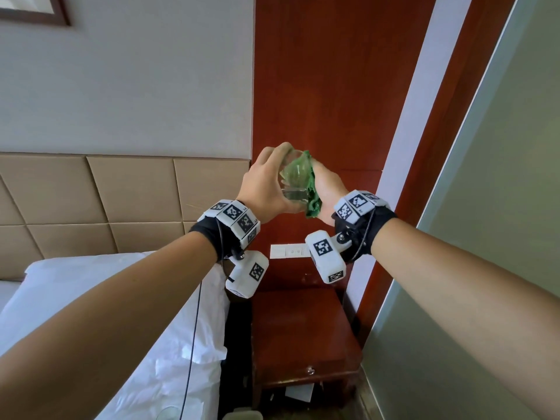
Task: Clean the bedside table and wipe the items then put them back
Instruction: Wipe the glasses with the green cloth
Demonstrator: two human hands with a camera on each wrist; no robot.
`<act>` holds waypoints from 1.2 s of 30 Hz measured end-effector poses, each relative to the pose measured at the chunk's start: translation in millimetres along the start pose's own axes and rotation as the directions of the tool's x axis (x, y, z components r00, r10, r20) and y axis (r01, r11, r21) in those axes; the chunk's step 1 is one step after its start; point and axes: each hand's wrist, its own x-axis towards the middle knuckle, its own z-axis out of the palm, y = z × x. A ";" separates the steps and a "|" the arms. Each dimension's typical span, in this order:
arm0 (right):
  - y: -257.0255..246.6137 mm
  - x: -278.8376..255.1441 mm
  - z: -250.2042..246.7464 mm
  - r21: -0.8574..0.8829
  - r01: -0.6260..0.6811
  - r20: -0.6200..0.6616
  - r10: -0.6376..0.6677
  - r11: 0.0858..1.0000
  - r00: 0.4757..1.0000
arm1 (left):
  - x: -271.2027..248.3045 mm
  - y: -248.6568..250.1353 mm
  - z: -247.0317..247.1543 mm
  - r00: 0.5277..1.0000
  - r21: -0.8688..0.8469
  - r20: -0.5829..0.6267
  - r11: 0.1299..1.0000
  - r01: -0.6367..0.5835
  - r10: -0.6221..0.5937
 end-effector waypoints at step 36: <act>128.6 45.2 89.1 -0.475 -0.045 0.543 0.333 0.879 0.771 | -109.4 -62.0 -34.0 0.536 -0.136 0.079 0.524 0.841 -0.841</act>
